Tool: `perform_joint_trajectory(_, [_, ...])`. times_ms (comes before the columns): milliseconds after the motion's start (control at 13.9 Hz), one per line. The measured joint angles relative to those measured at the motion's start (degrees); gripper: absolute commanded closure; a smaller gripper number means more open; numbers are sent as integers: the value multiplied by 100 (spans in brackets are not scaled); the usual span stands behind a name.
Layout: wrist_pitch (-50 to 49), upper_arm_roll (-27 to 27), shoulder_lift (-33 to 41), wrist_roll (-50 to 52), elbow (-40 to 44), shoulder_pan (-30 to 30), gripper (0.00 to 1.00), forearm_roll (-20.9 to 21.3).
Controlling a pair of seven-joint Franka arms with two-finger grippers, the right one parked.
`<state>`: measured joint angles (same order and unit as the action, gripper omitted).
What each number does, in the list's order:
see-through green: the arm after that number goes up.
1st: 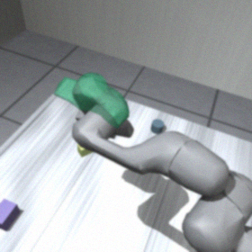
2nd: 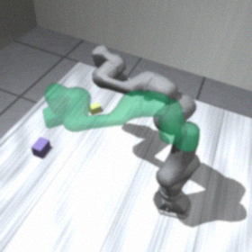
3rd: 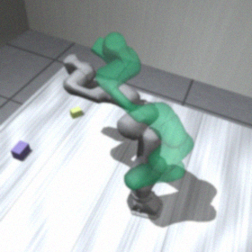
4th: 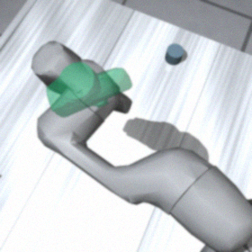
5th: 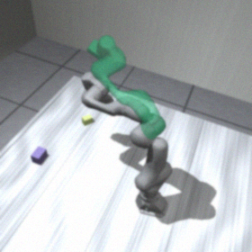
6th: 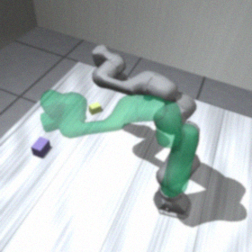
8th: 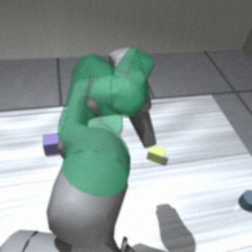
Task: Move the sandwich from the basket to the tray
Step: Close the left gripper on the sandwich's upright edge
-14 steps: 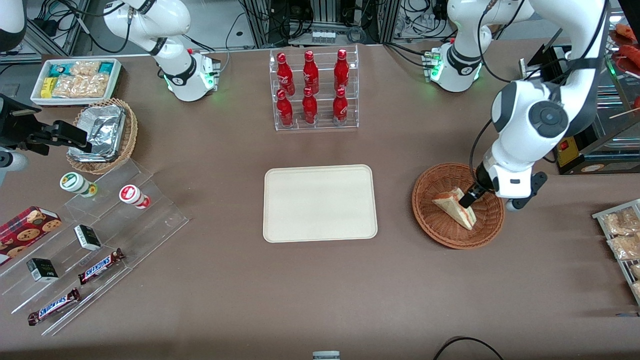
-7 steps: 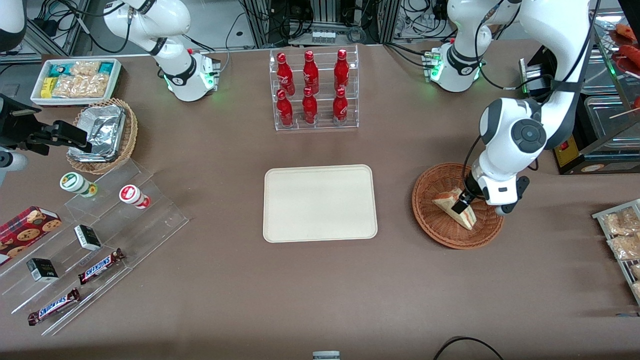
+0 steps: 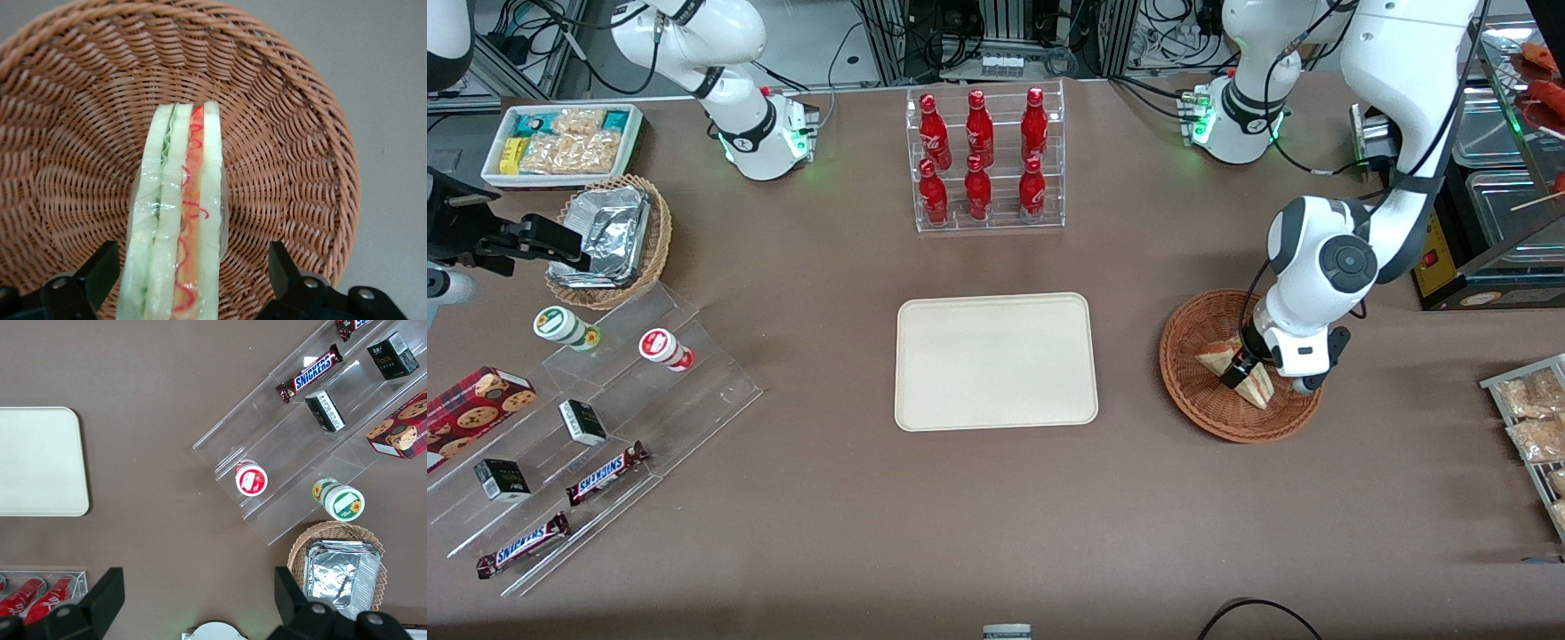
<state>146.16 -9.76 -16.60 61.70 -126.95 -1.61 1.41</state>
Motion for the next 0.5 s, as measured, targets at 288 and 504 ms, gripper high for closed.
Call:
perform_joint_trajectory(288, [42, -2, -45, -4, 1, -25, 100, 128])
perform_joint_trajectory(504, [-220, -5, 14, -12, 63, -26, 100, 305])
